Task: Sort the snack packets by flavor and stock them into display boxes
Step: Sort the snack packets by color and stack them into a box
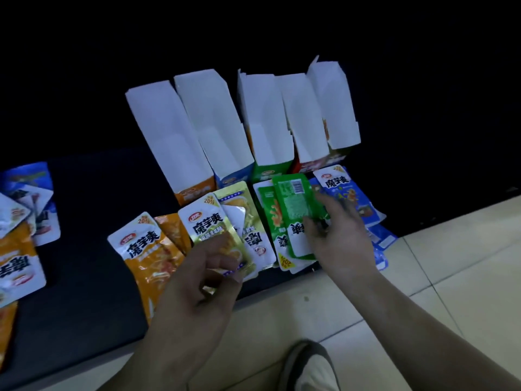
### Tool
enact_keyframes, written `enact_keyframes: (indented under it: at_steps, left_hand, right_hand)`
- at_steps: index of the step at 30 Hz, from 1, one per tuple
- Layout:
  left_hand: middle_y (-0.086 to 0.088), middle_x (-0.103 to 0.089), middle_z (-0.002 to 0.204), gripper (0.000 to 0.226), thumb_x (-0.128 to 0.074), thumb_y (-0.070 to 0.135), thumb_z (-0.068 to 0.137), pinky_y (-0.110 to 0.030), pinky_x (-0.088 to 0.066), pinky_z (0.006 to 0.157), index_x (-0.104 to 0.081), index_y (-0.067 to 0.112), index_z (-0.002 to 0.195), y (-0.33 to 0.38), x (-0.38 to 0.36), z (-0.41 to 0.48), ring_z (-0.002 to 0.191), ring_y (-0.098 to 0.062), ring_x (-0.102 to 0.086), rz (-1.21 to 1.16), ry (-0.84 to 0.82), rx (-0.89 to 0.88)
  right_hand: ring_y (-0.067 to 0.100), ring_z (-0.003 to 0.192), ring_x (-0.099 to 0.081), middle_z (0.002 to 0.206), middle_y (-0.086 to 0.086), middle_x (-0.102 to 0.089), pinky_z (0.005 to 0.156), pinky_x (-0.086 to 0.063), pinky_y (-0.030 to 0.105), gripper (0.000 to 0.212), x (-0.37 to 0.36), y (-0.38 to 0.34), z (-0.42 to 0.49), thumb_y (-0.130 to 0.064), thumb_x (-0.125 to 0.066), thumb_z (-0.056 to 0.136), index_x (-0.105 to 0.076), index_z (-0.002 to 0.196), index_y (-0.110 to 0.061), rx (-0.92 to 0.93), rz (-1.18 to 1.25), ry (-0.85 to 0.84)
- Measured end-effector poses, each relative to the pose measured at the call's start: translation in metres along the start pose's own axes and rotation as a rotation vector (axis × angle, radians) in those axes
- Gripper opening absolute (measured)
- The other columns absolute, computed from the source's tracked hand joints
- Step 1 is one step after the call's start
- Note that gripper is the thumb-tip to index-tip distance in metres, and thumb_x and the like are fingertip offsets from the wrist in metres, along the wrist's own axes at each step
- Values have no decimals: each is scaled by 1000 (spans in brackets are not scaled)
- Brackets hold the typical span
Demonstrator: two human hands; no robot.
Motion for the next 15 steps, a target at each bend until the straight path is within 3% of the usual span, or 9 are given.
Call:
enact_keyframes:
  at_steps: [3, 7, 11, 15]
  left_hand:
    - [16, -72, 97, 43, -68, 7, 95, -35, -57, 80, -62, 38, 124, -8, 12, -4, 84, -8, -70, -6, 51, 22]
    - [11, -73, 94, 40, -67, 5, 95, -46, -59, 84, -66, 36, 120, -15, 31, -6, 85, -17, -71, -32, 101, 22]
    - [10, -73, 86, 36, -66, 4, 96, -31, -55, 69, -67, 35, 114, -15, 51, -15, 74, -16, -68, -91, 98, -11]
    - [8, -76, 86, 30, -65, 2, 96, -22, -54, 67, -70, 28, 110, -21, 86, -13, 74, -9, -71, -124, 99, -56]
  right_hand:
    - [31, 106, -63, 114, 0, -63, 77, -59, 44, 18, -2, -2, -6, -24, -77, 86, -78, 104, -25, 146, -27, 66]
    - [20, 100, -66, 109, -5, -64, 76, -59, 36, 18, -1, -36, -25, -29, -67, 91, -79, 101, -19, 317, 71, 80]
    - [7, 92, -68, 99, -15, -68, 74, -53, 19, 9, -10, -98, -61, -22, -71, 95, -76, 99, -28, 214, 489, -220]
    - [1, 78, -68, 82, -7, -73, 68, -51, 16, 10, -29, -156, -89, -23, -72, 94, -77, 88, -28, 97, 683, -499]
Point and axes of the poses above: each hand's wrist, its own z-axis towards the middle knuckle, its own x-axis out of the back of the hand, y = z × x, the point moved 1 cm from there along z, towards the middle knuckle
